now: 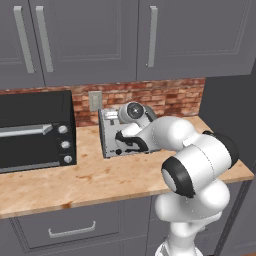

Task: Start the toaster. Once the lever pops up, take the bread to the plate on the dining counter.

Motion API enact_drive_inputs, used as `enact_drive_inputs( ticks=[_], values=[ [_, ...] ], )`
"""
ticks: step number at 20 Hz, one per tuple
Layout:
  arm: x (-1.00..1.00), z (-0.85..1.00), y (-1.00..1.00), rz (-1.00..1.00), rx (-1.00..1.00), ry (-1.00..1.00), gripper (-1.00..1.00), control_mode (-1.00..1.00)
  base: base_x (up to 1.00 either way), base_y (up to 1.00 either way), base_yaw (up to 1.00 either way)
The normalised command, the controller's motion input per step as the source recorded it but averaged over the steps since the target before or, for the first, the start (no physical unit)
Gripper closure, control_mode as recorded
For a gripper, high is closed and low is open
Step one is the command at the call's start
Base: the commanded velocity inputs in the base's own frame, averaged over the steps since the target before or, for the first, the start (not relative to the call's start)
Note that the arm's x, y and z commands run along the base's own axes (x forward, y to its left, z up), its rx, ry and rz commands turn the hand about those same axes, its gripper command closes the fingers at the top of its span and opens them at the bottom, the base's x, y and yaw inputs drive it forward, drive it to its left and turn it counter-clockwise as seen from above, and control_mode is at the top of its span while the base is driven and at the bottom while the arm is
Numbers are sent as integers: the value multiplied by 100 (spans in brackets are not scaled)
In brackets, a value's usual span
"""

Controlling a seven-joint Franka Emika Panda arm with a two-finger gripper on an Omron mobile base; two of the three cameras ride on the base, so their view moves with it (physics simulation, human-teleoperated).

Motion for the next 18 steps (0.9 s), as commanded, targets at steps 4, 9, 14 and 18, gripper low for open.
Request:
enact_drive_inputs(
  ticks=[4,9,14,18],
  values=[
    [0,0,0,0,0,0,-100,-100,0,0,0],
    [0,0,0,0,0,0,-100,-100,0,0,0],
    [0,0,0,0,0,0,-100,-100,0,0,0],
    [0,0,0,0,0,0,-100,-100,0,0,0]
  ],
)
